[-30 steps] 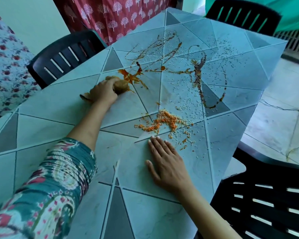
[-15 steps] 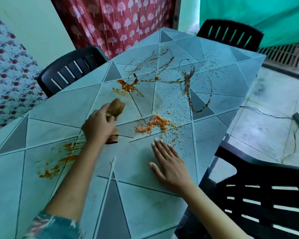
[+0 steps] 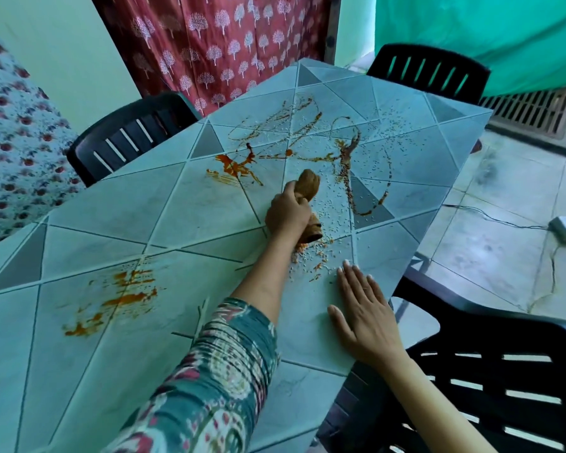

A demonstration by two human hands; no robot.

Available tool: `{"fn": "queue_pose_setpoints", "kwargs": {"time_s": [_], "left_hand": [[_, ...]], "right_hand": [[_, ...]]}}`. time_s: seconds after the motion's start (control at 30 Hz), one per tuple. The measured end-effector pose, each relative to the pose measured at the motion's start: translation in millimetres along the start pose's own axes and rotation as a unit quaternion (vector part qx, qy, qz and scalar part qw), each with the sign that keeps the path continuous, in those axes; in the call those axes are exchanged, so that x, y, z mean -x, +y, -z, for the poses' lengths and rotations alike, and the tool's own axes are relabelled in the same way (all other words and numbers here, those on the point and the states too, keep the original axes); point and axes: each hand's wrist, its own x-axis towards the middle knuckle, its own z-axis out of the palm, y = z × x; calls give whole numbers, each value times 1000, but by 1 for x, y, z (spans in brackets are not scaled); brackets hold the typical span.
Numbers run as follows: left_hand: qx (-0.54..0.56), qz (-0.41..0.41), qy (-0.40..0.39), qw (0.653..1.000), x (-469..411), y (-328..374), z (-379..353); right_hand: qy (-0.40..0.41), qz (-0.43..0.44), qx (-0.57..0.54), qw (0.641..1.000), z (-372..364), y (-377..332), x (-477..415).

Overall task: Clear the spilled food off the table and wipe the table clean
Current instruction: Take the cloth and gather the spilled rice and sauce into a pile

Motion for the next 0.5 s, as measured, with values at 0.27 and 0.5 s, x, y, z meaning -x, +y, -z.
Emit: {"fn": "queue_pose_setpoints", "kwargs": {"time_s": [0.27, 0.5], "left_hand": [[-85, 101, 121, 984, 59, -85, 82], [-81, 180, 92, 976, 111, -46, 15]], "right_hand": [[-8, 50, 8, 999, 0, 5, -7], [-7, 90, -31, 995, 13, 40, -16]]}}
